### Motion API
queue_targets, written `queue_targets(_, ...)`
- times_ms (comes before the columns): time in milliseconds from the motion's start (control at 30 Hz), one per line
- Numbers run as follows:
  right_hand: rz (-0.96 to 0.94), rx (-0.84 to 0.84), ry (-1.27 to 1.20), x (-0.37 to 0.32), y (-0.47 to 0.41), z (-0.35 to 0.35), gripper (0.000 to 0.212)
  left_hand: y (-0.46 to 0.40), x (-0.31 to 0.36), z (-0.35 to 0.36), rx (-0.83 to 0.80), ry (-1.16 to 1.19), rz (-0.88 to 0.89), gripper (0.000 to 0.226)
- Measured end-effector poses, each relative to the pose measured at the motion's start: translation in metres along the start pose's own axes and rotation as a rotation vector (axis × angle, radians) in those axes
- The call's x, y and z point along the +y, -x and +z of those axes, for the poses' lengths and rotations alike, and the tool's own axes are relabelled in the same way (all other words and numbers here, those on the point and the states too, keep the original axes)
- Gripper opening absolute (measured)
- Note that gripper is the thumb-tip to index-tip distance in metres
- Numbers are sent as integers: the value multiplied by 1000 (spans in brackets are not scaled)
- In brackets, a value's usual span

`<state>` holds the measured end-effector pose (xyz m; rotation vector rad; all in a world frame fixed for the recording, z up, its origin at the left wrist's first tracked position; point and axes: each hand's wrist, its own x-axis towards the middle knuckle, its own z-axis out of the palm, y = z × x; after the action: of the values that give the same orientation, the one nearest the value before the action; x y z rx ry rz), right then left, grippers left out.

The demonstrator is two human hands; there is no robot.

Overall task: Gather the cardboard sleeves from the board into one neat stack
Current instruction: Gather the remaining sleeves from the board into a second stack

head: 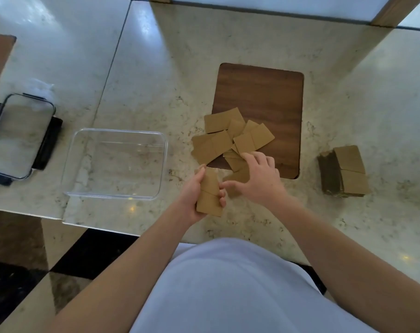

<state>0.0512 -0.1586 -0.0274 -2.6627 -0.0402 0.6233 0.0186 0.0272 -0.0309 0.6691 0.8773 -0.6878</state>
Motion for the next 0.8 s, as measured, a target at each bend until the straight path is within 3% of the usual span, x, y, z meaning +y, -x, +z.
queue_targets(133,-127,-215,57,-3,-18,0,83,0,-7,-7,3,30,37,32)
queue_targets(267,-153,-197,308,6,-13,7,67,3,0,-18,-32,156,45,48)
queue_targets(367,-101,-134,393,13,-6,13,57,9,4,-22,-121,118,48,34)
queue_targets(467,-124,-117,402,19,-2,10,32,9,3,-24,-102,64,71,27)
queue_targets(533,-113,-184,205,23,2,3,24,6,2,-23,-28,7,91,28)
queue_targets(667,77,-214,-251,16,12,-15,38,-1,1,-16,96,-35,129,25)
queue_targets(800,171,-271,-598,-1,25,-20,39,-6,5,-6,95,-48,126,24)
